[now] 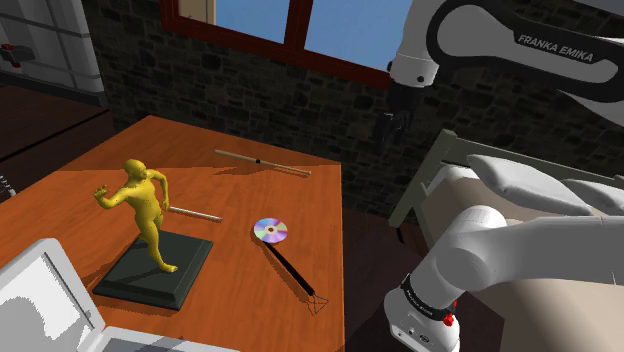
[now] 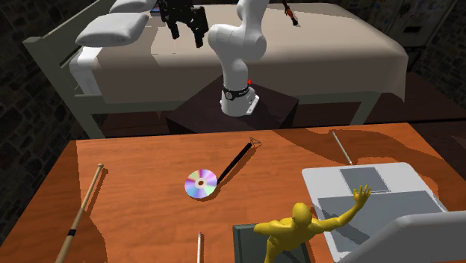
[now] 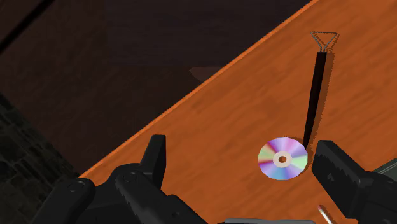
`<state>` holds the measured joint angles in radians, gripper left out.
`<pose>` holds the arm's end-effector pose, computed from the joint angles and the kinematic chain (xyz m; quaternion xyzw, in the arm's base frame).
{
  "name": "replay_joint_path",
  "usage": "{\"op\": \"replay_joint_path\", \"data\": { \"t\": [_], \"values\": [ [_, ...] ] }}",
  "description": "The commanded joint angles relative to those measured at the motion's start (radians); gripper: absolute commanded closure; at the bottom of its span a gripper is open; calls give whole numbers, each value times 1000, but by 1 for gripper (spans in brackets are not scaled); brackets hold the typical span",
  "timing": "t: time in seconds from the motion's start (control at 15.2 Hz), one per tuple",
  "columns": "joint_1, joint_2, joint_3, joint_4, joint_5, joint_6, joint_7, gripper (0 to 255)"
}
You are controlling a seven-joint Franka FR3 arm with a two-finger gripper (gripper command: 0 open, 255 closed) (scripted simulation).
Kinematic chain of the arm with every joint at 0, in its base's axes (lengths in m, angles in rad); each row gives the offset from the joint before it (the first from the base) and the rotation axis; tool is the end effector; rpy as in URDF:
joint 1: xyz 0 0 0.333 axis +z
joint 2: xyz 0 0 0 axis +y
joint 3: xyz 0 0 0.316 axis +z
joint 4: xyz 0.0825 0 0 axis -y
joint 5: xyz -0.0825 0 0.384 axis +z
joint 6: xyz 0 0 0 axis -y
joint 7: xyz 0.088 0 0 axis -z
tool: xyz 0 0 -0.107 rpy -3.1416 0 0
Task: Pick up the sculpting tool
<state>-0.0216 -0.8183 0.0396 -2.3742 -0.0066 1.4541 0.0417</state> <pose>0.2852 0.0080 0.5818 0.9984 -0.0190 -0.0506 0.0189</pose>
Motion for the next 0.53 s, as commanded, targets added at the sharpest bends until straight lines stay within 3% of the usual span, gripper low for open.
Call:
{"op": "replay_joint_path", "data": {
  "t": [0.0,0.46],
  "values": [
    [0,0,0,0,0,0,0,0],
    [37,35,84,-175,78,197,85,0]
  ]
}}
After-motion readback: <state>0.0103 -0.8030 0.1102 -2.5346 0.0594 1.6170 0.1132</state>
